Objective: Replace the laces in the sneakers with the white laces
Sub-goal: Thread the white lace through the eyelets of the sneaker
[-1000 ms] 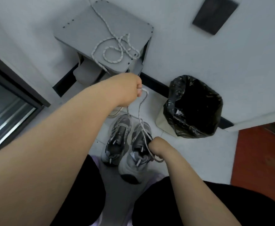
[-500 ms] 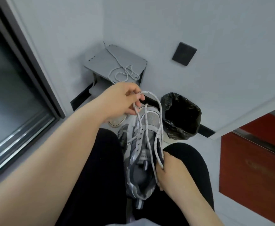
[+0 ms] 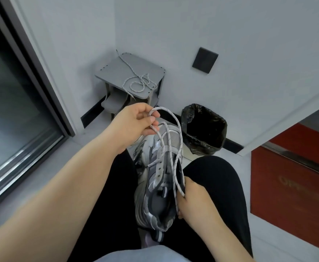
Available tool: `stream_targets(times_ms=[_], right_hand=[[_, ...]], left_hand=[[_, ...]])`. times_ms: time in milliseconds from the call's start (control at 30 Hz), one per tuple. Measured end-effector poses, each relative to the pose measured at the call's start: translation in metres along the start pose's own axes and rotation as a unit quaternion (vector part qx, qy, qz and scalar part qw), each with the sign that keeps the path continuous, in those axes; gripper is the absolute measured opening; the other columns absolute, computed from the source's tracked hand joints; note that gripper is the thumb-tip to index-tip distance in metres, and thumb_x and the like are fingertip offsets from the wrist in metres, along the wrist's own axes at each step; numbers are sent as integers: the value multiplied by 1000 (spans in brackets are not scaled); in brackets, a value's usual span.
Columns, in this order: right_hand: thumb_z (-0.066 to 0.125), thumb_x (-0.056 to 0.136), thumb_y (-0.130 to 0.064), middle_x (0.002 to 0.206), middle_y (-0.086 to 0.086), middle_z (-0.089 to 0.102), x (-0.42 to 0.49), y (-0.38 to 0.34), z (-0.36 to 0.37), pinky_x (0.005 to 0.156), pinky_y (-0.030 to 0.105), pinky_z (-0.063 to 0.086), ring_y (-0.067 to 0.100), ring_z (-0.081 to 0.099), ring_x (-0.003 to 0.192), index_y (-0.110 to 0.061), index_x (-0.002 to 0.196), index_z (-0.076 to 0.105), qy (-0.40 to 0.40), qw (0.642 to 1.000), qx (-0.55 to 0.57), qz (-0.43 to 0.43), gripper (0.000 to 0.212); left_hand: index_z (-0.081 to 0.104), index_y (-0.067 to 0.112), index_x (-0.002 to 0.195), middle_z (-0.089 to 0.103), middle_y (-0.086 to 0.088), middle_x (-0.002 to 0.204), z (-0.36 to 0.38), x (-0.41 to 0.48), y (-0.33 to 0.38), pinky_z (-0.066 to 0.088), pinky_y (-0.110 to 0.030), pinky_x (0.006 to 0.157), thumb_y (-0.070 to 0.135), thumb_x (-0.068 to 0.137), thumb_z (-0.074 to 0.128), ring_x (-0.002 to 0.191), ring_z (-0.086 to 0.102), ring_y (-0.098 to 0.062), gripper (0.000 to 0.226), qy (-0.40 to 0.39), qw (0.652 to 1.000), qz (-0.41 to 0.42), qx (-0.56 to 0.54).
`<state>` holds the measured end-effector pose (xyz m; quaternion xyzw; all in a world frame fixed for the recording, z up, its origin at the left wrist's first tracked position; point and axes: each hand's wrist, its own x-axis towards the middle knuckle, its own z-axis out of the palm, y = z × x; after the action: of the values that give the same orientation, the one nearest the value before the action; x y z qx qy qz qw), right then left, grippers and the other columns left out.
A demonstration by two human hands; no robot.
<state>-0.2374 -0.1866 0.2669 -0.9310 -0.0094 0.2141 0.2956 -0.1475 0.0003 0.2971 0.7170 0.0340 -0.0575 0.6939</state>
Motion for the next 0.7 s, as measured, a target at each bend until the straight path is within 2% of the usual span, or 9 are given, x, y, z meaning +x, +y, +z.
stream_targets(times_ms=[100, 200, 333, 400, 500, 567, 633, 700], right_hand=[[40, 91, -19, 71, 3, 64, -1, 1, 1, 67, 37, 56, 21, 64, 63, -17, 83, 51, -7, 1000, 0, 3, 13], [43, 92, -24, 75, 2, 61, 1, -1, -3, 65, 33, 52, 18, 59, 64, -14, 84, 50, -25, 999, -41, -17, 15], [38, 91, -56, 83, -2, 60, -7, -11, -9, 68, 33, 48, 19, 59, 79, -19, 95, 48, 17, 990, -137, -25, 39], [38, 87, -65, 88, -5, 60, -12, -14, -7, 64, 31, 46, 18, 60, 84, -23, 107, 45, 57, 982, -177, -21, 47], [48, 88, -55, 109, -7, 53, -16, -15, 2, 57, 25, 39, 15, 60, 86, -29, 133, 28, 93, 971, -216, -36, 56], [51, 89, -40, 99, -8, 55, -17, -13, 2, 52, 25, 39, 13, 57, 73, -31, 139, 15, 106, 971, -210, -47, 62], [49, 87, -29, 81, -8, 55, -17, -9, -4, 48, 25, 36, 13, 50, 63, -28, 134, 23, 102, 970, -216, -46, 54], [51, 85, -29, 75, -7, 56, -15, -12, -16, 54, 29, 44, 16, 54, 66, -24, 117, 43, 64, 974, -214, -36, 33]], left_hand=[[61, 16, 87, 65, -6, 86, 1, -7, -7, 51, -11, 64, -1, 90, 53, 75, 66, -8, 20, 8, 1000, 3, 15], [61, 15, 91, 65, -6, 88, 2, -11, -9, 51, -11, 65, -2, 88, 56, 78, 66, -10, 18, 27, 999, 22, 13], [60, 16, 93, 65, -9, 92, -1, -15, -13, 52, -12, 66, -1, 86, 58, 83, 66, -15, 18, 41, 998, 41, 11], [60, 15, 94, 65, -10, 93, -3, -17, -15, 51, -12, 65, -1, 86, 58, 82, 67, -16, 18, 43, 998, 40, 10], [60, 14, 95, 65, -11, 93, -4, -18, -21, 52, -13, 66, -1, 86, 58, 81, 66, -15, 18, 34, 999, 36, 12], [60, 15, 96, 65, -8, 92, -3, -19, -24, 52, -14, 67, -2, 86, 58, 79, 66, -12, 19, 20, 999, 35, 24], [61, 16, 97, 65, -5, 90, -3, -20, -26, 53, -16, 68, -2, 86, 57, 76, 65, -9, 21, 6, 999, 37, 37], [61, 19, 96, 64, -3, 93, -4, -20, -26, 53, -18, 69, -3, 85, 57, 76, 64, -8, 25, -8, 998, 41, 51]])
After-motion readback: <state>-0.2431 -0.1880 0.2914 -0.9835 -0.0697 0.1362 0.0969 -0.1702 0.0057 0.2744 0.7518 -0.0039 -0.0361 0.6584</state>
